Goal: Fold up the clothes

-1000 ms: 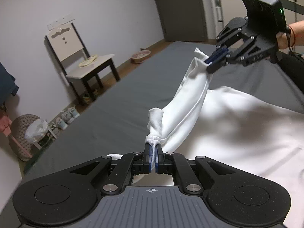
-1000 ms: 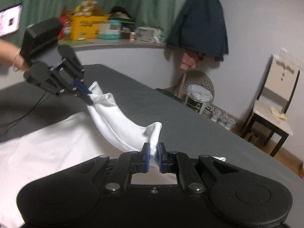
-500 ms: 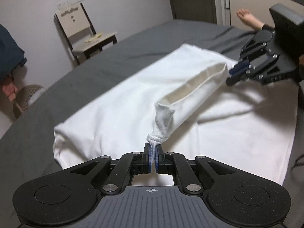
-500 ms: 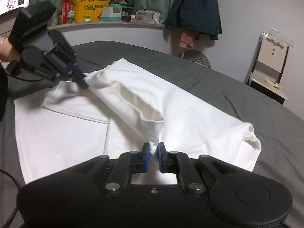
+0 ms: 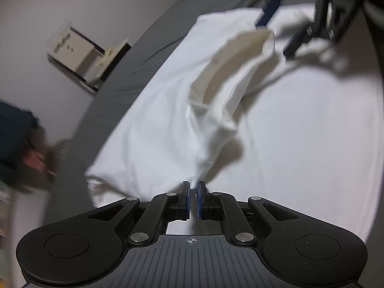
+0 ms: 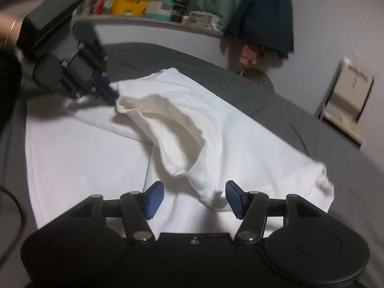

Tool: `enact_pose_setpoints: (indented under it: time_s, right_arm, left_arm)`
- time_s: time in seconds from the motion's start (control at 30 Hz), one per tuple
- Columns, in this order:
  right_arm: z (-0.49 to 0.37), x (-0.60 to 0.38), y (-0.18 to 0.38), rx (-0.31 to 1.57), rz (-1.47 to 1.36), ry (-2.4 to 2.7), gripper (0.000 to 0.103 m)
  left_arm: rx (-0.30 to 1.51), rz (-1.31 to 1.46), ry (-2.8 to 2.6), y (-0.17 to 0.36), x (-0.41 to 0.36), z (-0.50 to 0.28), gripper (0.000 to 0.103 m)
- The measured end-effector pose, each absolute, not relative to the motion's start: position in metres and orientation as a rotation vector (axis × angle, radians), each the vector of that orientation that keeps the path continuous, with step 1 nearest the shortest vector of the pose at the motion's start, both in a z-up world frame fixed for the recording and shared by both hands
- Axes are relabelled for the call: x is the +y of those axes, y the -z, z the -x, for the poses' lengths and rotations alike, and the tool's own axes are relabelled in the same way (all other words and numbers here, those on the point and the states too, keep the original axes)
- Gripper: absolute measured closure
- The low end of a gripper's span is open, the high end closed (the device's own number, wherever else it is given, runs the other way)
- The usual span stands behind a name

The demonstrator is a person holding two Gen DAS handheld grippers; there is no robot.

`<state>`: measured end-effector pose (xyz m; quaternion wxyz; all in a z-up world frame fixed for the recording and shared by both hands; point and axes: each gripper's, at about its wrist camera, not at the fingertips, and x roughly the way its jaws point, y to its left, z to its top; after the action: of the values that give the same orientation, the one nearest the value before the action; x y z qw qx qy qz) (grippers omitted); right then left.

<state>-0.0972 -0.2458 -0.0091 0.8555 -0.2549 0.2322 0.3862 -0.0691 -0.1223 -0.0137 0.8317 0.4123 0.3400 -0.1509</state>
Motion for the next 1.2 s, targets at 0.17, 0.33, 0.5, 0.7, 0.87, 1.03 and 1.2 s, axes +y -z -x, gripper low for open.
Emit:
enact_pose_setpoints:
  time_s: [0.17,0.33,0.5,0.7,0.87,1.03,1.2]
  right_arm:
    - [0.094,-0.225,0.017,0.445,0.611,-0.801,0.047]
    - [0.087,-0.216,0.019,0.429,0.588,-0.811,0.063]
    - [0.076,-0.227,0.008,0.445,0.451,-0.766,0.086]
    - [0.091,-0.227,0.008,0.523,0.473,-0.818,0.051]
    - [0.132,-0.165,-0.011,0.344,0.669,-0.816,0.051]
    - [0.152,-0.064,0.011,0.247,0.89,-0.837,0.051]
    - [0.146,0.006,0.044,0.191,1.103,-0.767,0.052]
  left_arm:
    - [0.72,-0.82,0.246,0.001,-0.114,0.076,0.096]
    - [0.778,-0.866,0.193,0.002,-0.103,0.074,0.096]
    - [0.722,-0.863,0.174,0.0,-0.102,0.073,0.095]
    - [0.601,-0.587,0.02,-0.023,-0.062,0.069,0.095]
    - [0.577,-0.333,0.083,-0.031,-0.025,0.079,0.095]
    - [0.637,-0.294,0.184,-0.022,-0.015,0.084,0.095]
    - [0.655,-0.298,0.205,-0.015,-0.009,0.089,0.095]
